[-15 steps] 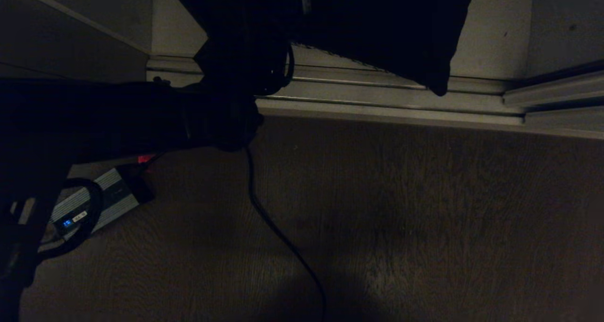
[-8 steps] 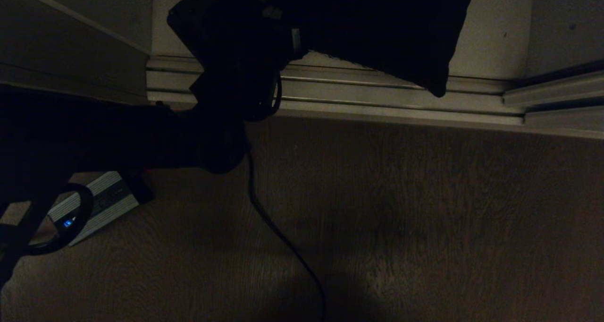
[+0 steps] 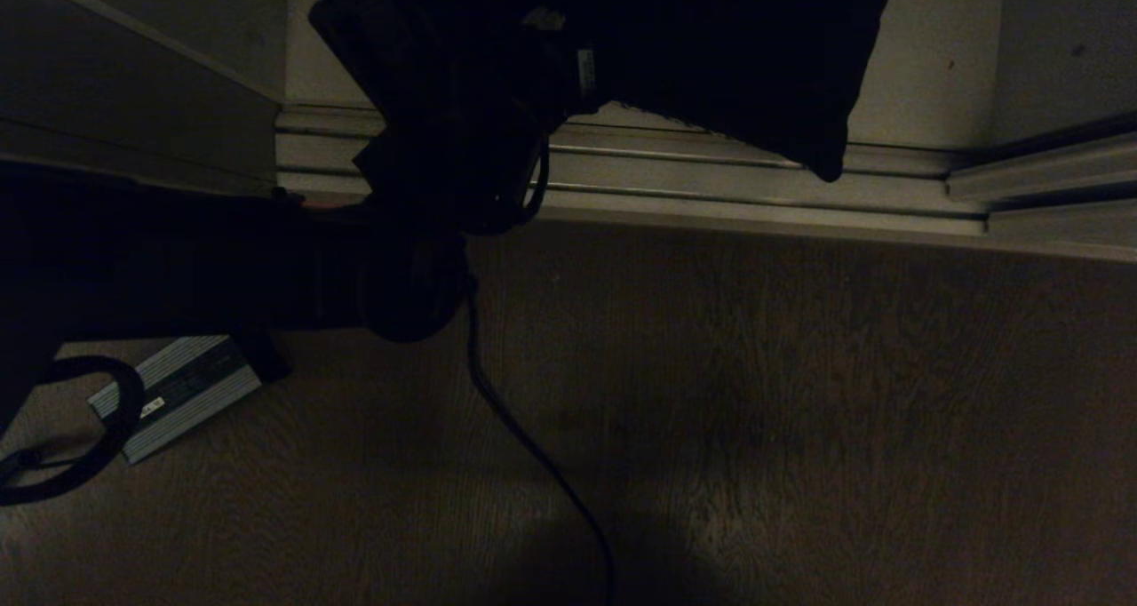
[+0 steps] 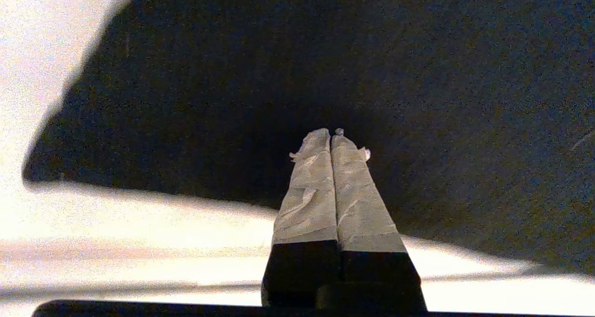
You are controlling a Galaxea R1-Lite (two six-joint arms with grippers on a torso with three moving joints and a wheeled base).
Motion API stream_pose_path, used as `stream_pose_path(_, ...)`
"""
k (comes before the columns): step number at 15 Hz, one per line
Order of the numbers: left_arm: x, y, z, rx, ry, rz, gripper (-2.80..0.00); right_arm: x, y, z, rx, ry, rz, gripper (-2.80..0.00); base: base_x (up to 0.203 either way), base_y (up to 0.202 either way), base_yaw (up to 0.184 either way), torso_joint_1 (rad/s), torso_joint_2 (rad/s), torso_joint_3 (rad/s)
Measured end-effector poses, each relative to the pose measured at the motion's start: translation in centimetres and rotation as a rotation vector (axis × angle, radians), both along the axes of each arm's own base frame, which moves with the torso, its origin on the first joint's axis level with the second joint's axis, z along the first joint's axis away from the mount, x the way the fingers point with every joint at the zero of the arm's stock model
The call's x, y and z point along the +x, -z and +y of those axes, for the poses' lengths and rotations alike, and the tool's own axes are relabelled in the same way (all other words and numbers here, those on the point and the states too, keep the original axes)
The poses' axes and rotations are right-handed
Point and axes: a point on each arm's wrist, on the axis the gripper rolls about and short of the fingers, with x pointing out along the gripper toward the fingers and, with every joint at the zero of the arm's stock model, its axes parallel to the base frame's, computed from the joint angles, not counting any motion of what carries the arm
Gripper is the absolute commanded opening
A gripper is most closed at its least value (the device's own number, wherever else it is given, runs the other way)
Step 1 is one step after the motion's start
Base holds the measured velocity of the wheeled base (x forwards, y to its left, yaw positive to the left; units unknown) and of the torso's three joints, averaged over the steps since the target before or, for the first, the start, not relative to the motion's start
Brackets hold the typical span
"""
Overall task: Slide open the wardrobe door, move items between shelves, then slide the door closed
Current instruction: Place the pillow on the lower shelf
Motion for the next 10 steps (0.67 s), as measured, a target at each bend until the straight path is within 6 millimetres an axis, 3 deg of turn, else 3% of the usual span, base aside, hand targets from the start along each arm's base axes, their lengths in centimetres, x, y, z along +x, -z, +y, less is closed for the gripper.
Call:
stream_pose_path(5,-2.5,-3.2,1.1,-0.045,0.015,-0.018,-2.8,0.0,0.0,0.0,0.0,0.0,0.0,-2.8,0.0,0.0,0.0,0.0,0.0,0.0)
stream_pose_path(10,-6.5,-4.1,0.9,-0.029,0.001,0.117,-2.8,0.0,0.0,0.0,-0.001,0.0,0.0,-2.8,0.0,0.0,0.0,0.0,0.0,0.0)
